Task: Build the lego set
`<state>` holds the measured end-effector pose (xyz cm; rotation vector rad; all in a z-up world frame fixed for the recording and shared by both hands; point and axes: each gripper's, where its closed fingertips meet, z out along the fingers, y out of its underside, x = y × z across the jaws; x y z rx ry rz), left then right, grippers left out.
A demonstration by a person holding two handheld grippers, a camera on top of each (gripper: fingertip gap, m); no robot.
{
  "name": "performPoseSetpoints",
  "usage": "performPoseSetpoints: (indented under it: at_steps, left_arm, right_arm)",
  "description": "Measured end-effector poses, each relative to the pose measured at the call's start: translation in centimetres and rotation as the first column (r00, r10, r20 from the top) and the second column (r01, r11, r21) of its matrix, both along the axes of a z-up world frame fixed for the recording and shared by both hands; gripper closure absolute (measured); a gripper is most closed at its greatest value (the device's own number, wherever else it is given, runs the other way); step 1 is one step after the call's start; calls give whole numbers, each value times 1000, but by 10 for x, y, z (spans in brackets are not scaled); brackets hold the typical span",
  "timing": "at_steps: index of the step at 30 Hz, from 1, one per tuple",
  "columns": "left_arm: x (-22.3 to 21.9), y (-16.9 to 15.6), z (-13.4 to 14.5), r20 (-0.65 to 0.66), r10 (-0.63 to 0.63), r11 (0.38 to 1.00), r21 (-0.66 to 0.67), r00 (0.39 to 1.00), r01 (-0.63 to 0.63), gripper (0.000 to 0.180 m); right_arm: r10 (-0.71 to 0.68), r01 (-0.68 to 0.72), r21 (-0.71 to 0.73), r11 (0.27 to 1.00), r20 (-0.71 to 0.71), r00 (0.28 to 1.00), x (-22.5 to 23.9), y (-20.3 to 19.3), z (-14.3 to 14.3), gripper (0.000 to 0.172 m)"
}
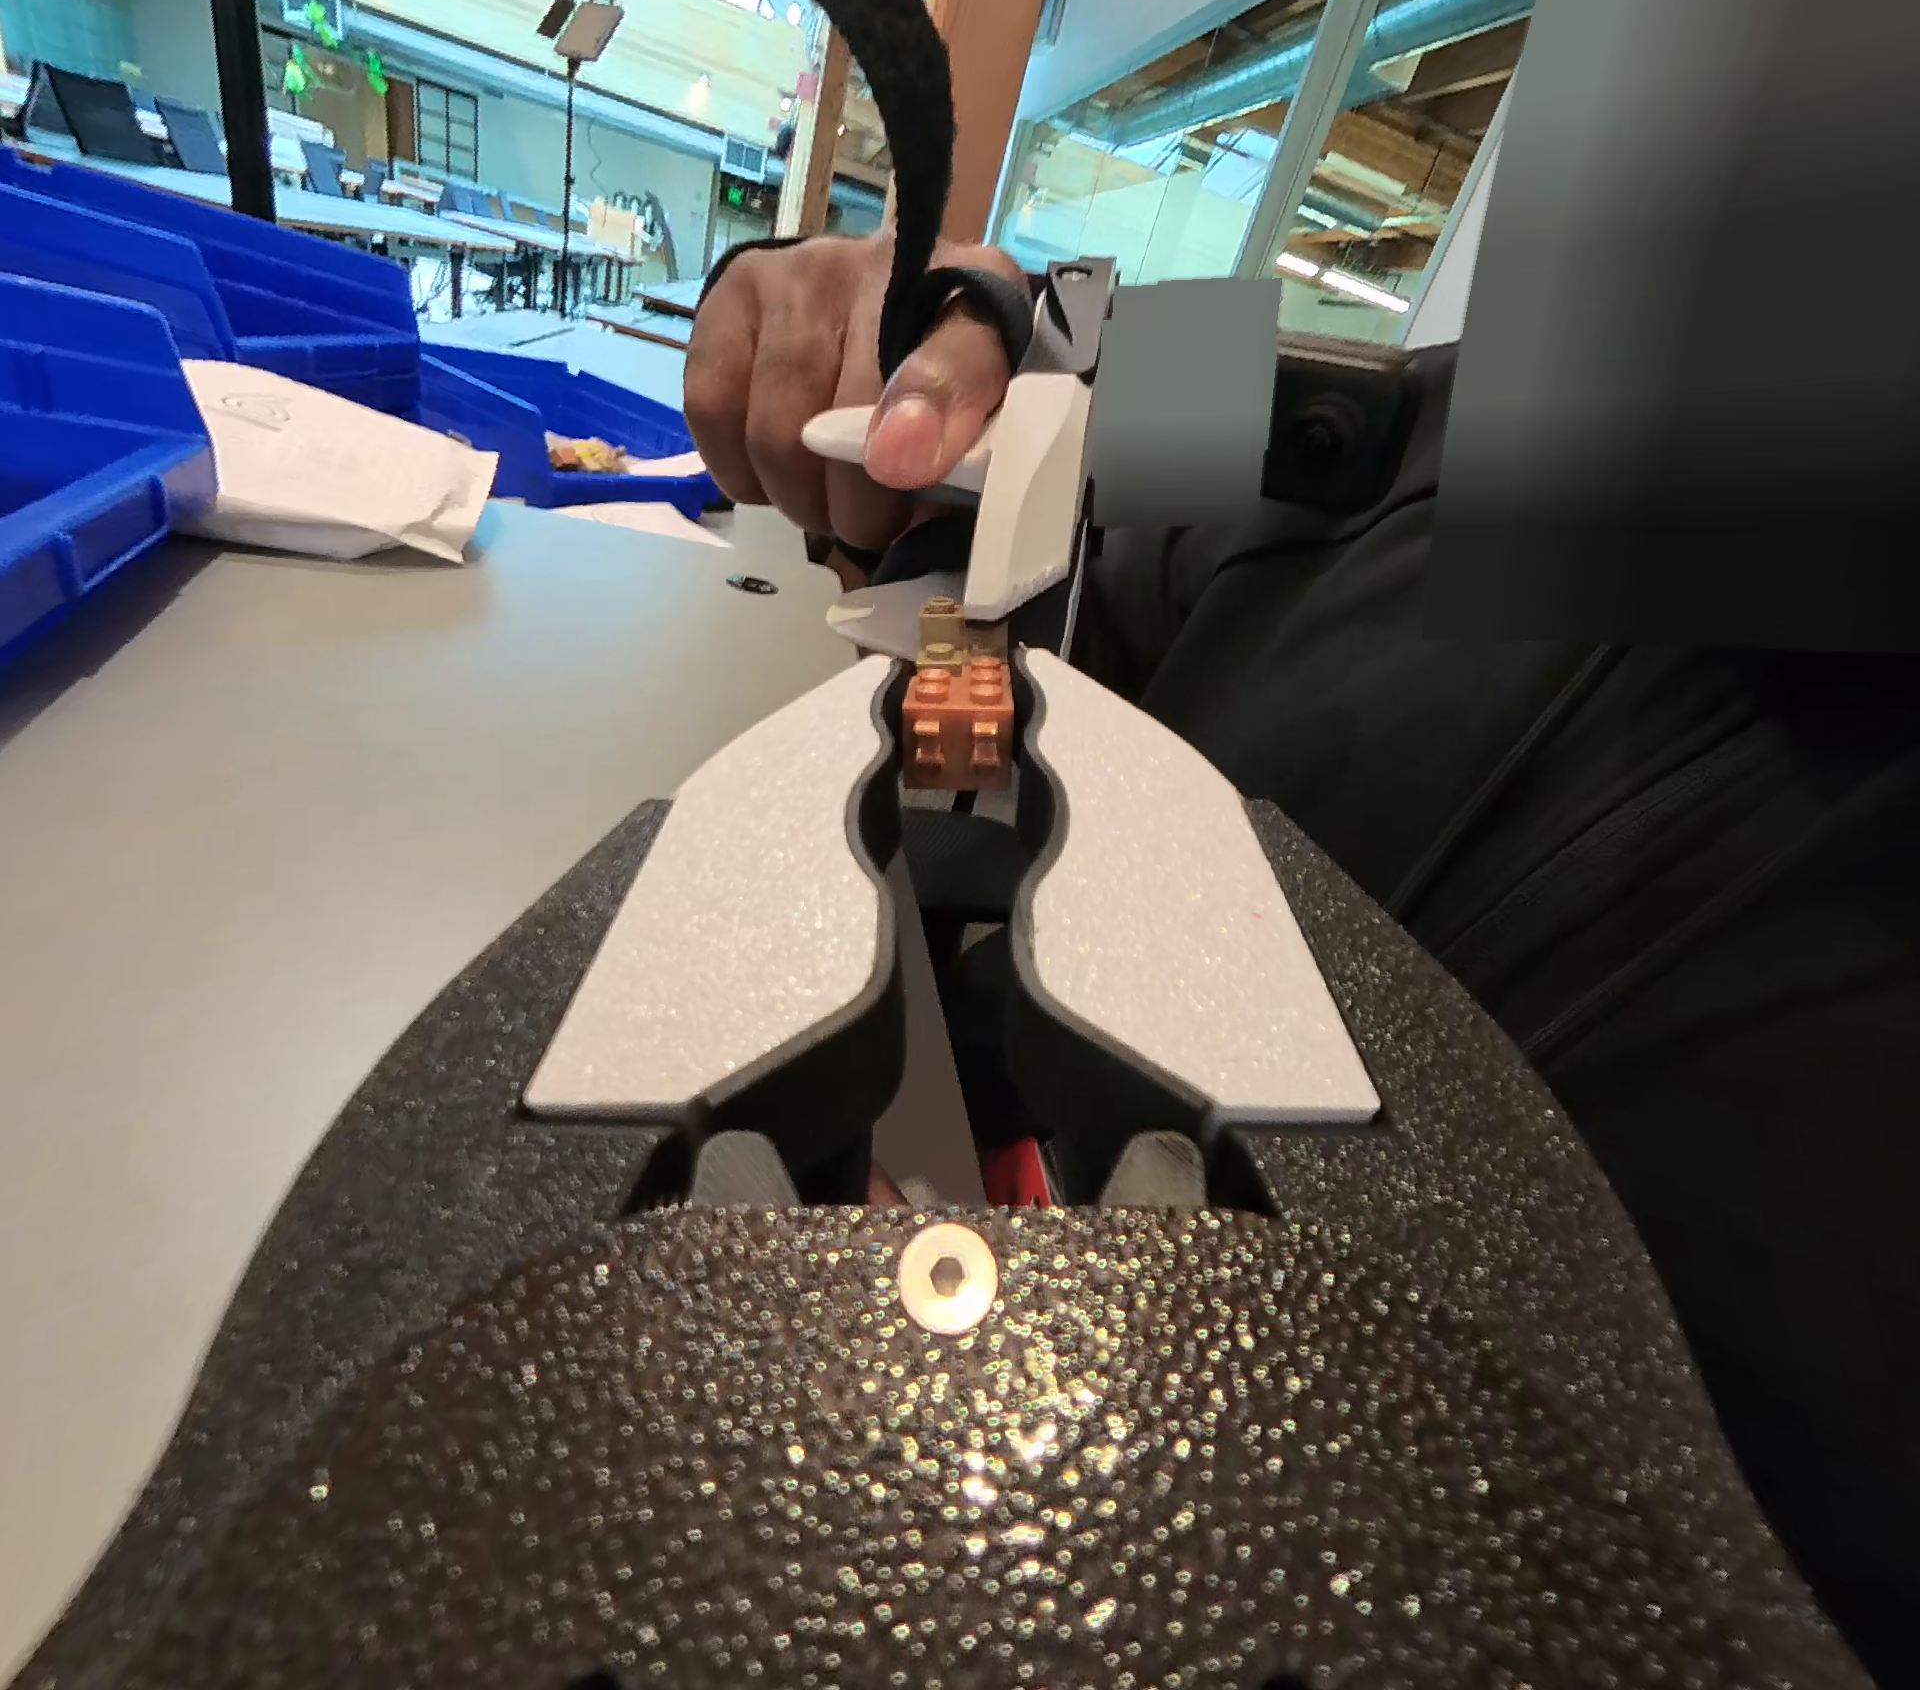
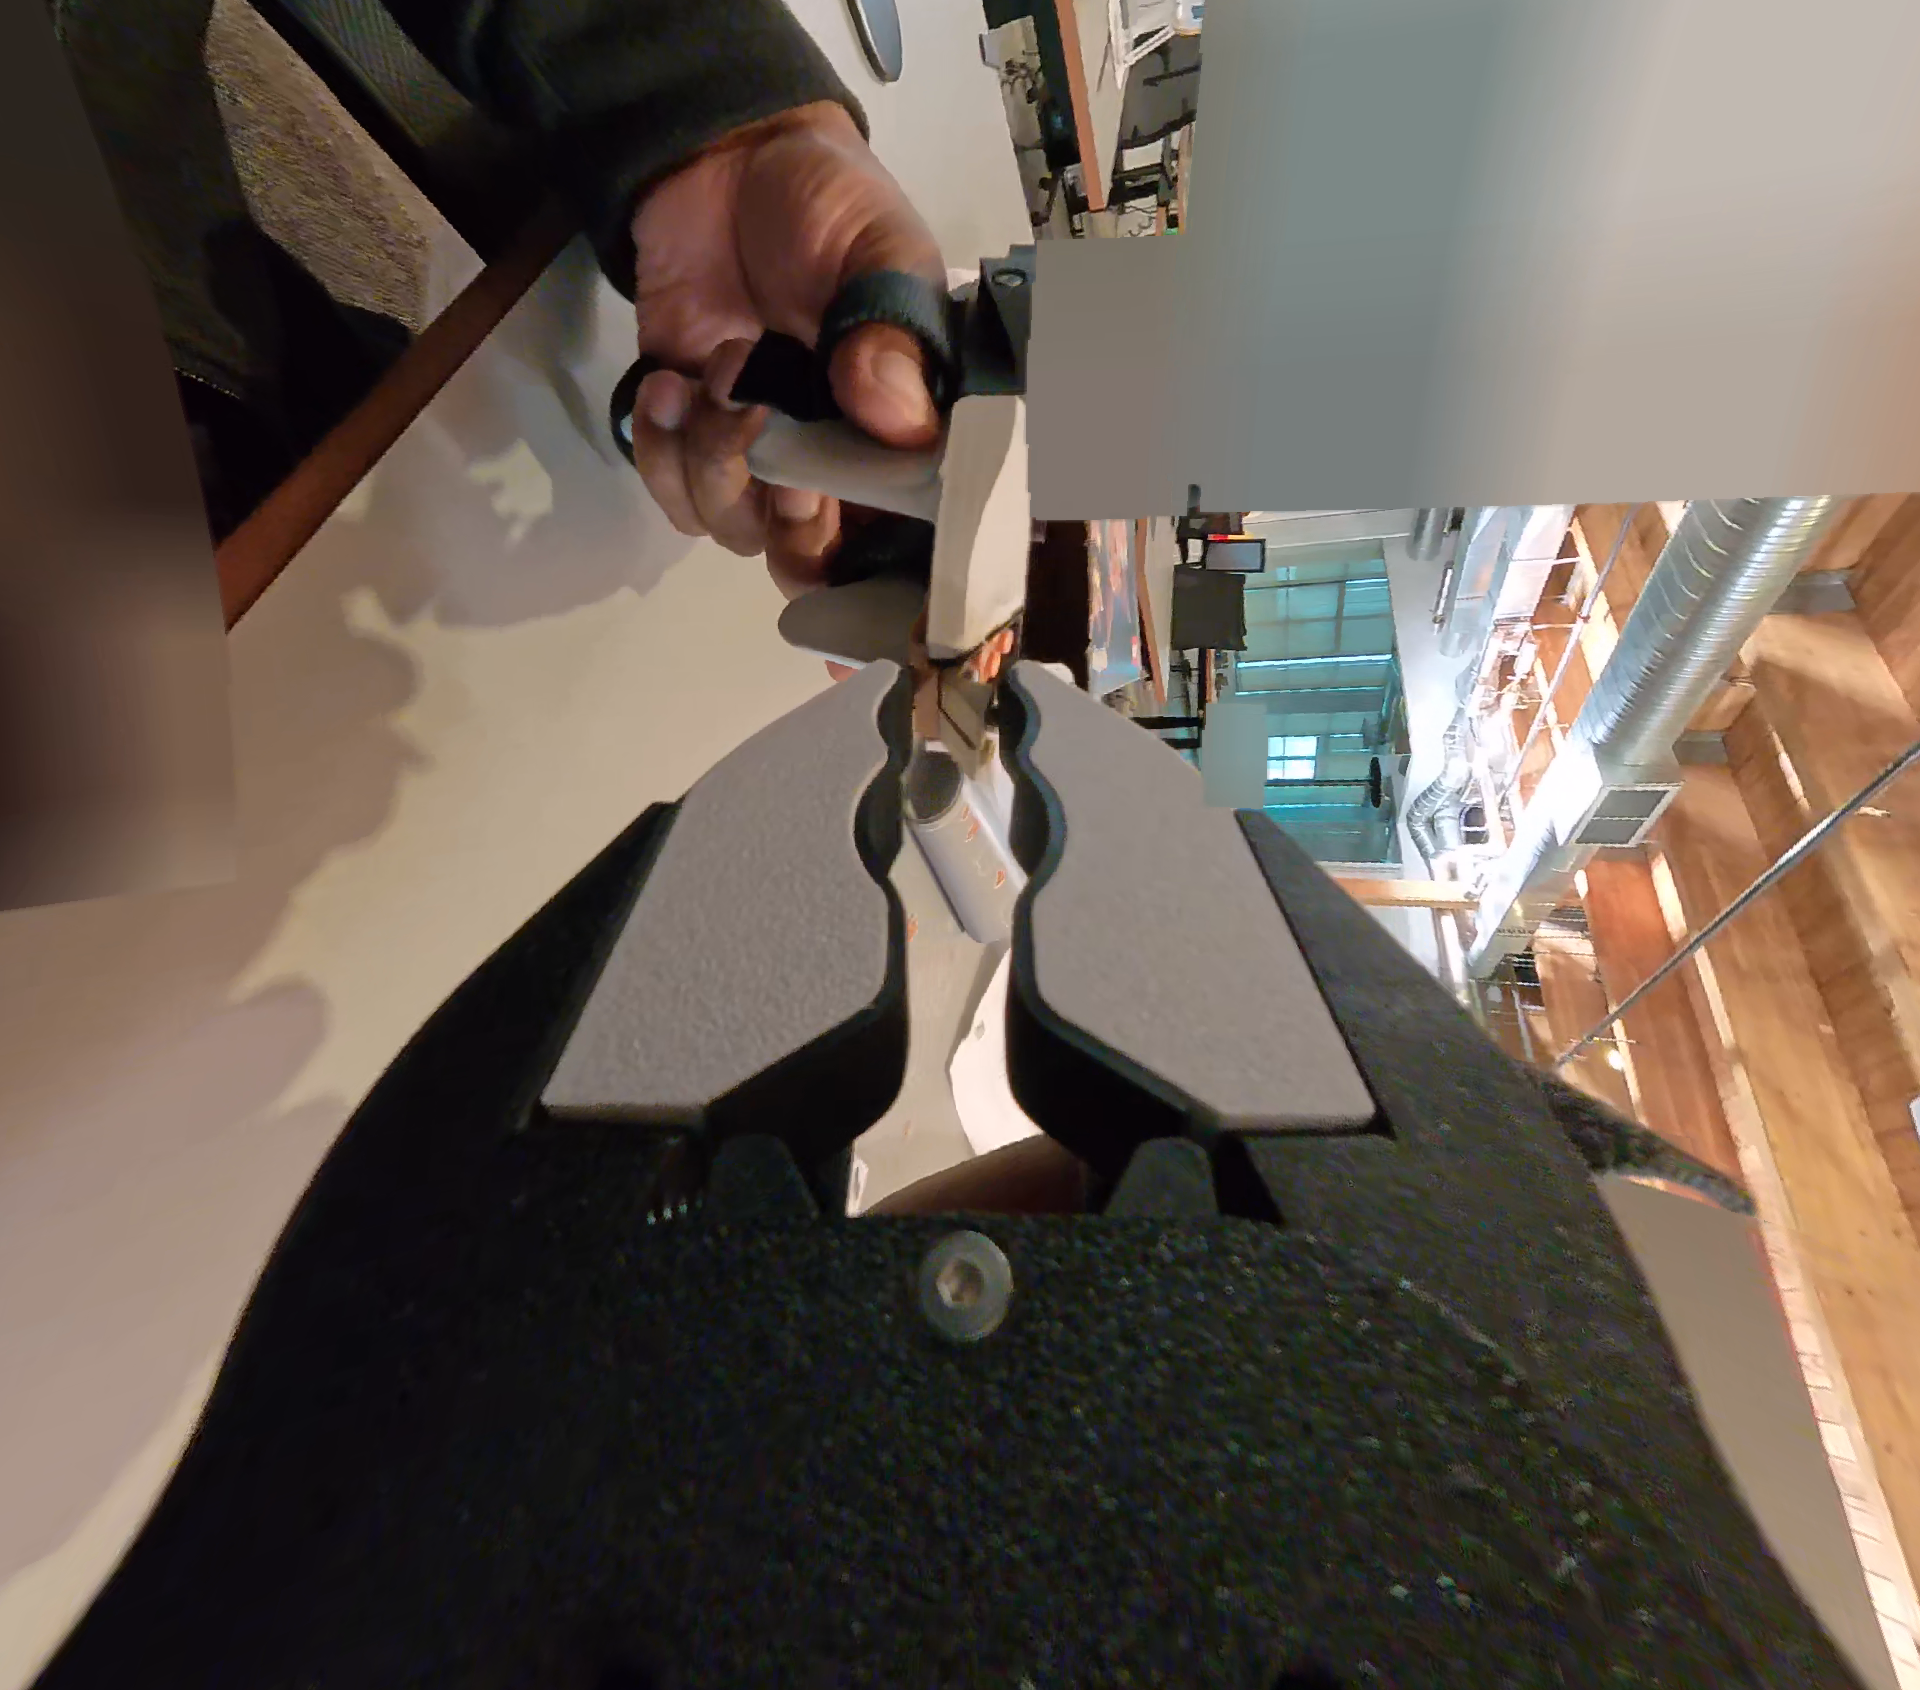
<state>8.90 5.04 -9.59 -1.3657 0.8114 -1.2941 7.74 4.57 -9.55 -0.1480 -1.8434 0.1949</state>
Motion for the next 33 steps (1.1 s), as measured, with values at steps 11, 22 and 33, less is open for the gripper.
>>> performPoseSetpoints:
  at_steps: [11, 22, 33]
  left_arm:
    - [-1, 5, -6, -9, 16, 999, -29, 1000, -16, 163]
    - [-3, 8, -2, 50, 24, 999, -44, 998, -22, 163]
    - [-5, 14, 3, 181, 32, 993, -115, 983, -11, 164]
  right_arm:
    - [13, -11, -31, 999, 44, 999, -1, 4, -9, 160]
    - [-44, 44, -16, 999, -20, 999, -8, 12, -5, 142]
    - [-121, 105, -85, 991, -199, 973, -13, 20, 1, 148]
